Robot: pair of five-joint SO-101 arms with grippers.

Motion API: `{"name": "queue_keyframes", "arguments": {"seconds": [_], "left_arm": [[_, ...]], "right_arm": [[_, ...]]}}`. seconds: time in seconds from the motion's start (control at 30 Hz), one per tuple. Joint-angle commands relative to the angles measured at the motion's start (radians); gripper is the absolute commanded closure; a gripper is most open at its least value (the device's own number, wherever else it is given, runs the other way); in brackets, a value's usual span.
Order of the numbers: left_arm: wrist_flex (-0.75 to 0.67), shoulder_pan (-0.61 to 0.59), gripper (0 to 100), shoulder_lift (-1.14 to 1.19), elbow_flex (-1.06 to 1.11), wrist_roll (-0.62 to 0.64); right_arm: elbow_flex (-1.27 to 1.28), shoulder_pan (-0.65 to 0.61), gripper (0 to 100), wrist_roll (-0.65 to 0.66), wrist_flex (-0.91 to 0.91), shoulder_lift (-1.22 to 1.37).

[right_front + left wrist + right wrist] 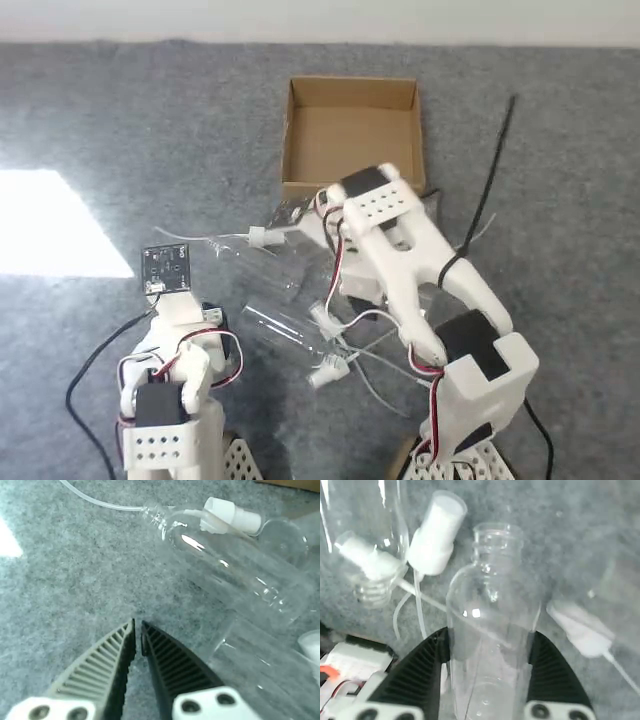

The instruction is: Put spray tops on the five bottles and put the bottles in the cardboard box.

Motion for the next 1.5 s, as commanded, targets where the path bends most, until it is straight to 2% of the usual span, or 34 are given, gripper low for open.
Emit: {"name": "queue_keyframes", "arguments": {"seconds": [0.0, 0.2, 0.5, 0.73, 0.93, 1.3, 1.47], "left_arm": [[0.003, -0.006, 98, -0.015, -0.01, -0.008], [0.003, -0.006, 98, -0.015, -0.01, -0.008], [0.003, -0.006, 98, -0.015, -0.01, -0.008], [0.003, -0.006, 98, -0.015, -0.01, -0.008], [0.003, -0.006, 98, -0.015, -0.01, -0.008], [0.003, -0.006, 98, -0.015, -0.01, -0.008], [0.003, -0.006, 98, -0.015, -0.01, -0.008]], "right_arm": [[-0.1, 0.051, 88.6, 0.011, 0.088, -0.016], [-0.092, 0.09, 88.6, 0.006, 0.125, -0.074], [0.044, 0.252, 88.6, 0.017, 0.127, -0.282], [0.155, 0.443, 88.6, 0.144, 0.113, -0.346], [0.258, 0.57, 88.6, 0.227, -0.001, -0.348], [0.434, 0.553, 88.0, 0.239, -0.223, -0.346], [0.448, 0.499, 77.4, 0.204, -0.229, -0.344]]}}
